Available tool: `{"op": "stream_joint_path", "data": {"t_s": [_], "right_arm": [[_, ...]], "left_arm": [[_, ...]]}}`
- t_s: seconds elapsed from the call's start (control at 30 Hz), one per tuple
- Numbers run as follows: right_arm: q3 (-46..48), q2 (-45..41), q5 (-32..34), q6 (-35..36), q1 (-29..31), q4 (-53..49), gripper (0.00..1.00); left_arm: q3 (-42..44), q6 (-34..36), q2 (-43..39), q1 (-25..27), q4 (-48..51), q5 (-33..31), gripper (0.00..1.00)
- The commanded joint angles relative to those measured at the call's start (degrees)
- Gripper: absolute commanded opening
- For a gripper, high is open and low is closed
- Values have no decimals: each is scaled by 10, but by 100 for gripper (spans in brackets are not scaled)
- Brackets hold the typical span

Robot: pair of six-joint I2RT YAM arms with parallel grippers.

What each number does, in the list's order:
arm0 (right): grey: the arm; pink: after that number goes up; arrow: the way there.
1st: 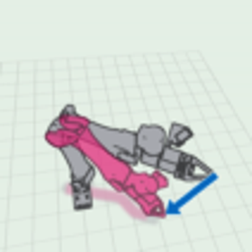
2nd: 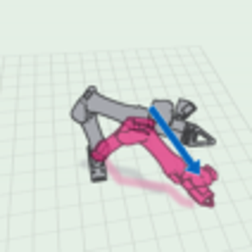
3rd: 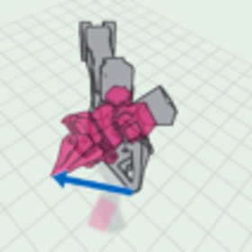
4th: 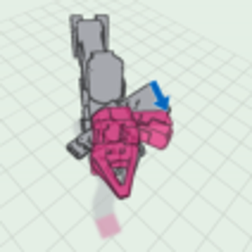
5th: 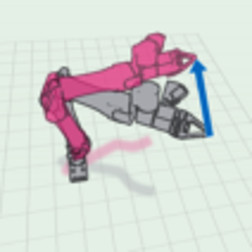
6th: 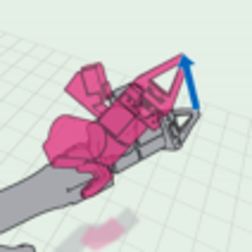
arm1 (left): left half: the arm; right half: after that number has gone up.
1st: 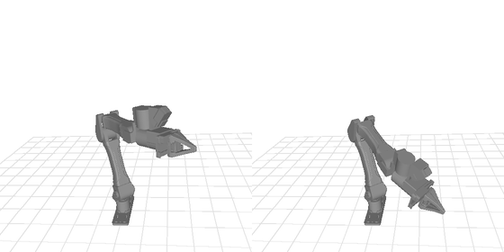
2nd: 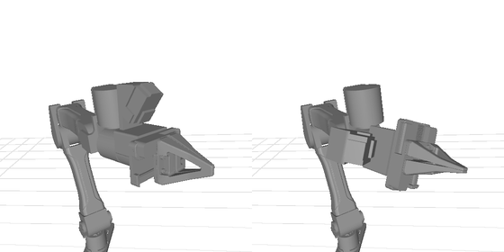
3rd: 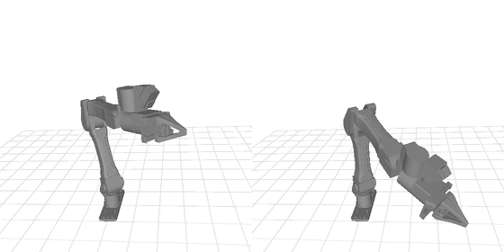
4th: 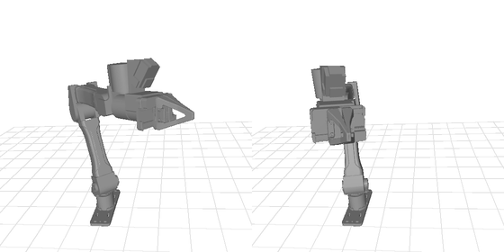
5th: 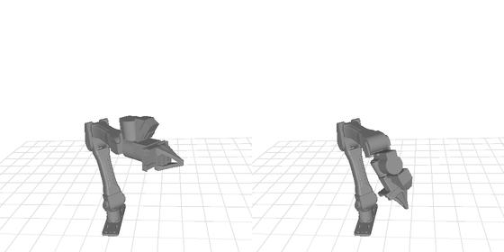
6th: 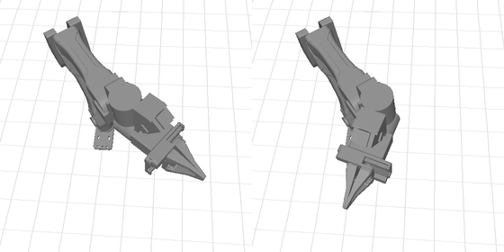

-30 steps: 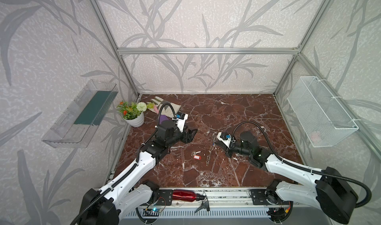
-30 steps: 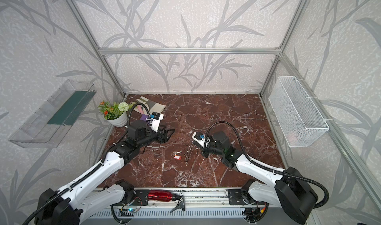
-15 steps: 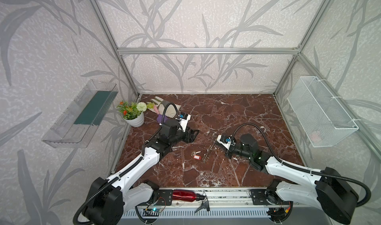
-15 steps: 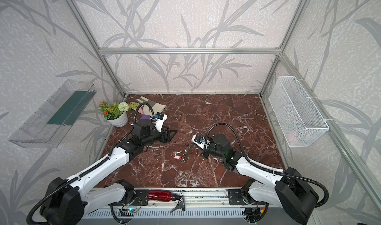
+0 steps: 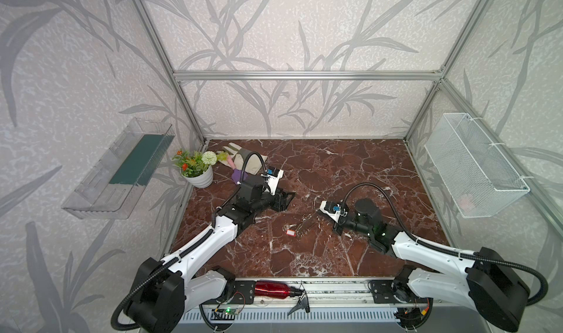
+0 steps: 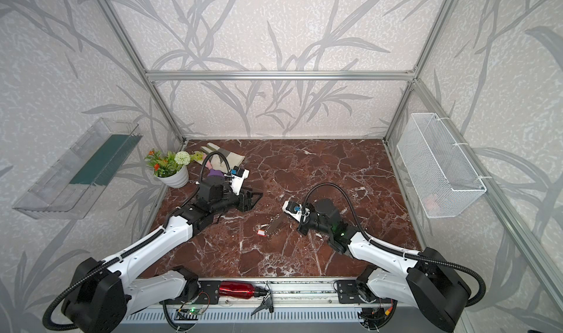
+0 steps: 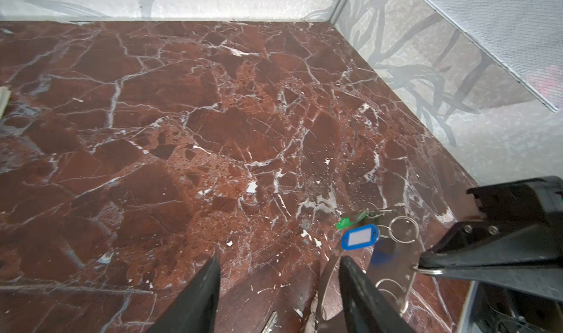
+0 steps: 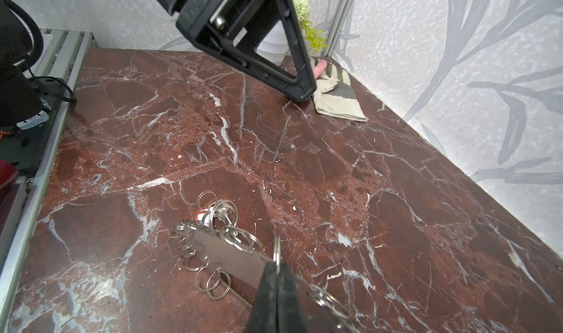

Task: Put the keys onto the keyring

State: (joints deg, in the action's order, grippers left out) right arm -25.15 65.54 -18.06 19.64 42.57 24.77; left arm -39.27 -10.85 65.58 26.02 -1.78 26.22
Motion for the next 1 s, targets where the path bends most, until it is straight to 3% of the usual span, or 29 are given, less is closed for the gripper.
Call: {"op": "stream_joint_path", "data": {"t_s": [0.0,0.03,0.17,0.33,0.57,0.77,0.97], "right_arm": [[-29,1,-10,5,4,-40,0],[-33,2,-11,5,4,-47,0],[-37,-1,-14,6,3,-52,0],[-35,-9,-26,-3,1,-46,0],[-34,-9,-34,-7,-2,-43,0],[-33,-8,-48,-14,-9,-36,0],[-33,-1,-58,-17,-14,-29,0]], "left_arm": [[0,134,-11,0,-13,144,60],[2,180,-14,2,-3,164,59],[-35,350,3,12,70,142,49],[-86,475,26,31,146,136,52],[-127,538,71,77,174,136,44],[-141,553,99,90,174,148,33],[-148,546,120,99,163,156,28]]}}
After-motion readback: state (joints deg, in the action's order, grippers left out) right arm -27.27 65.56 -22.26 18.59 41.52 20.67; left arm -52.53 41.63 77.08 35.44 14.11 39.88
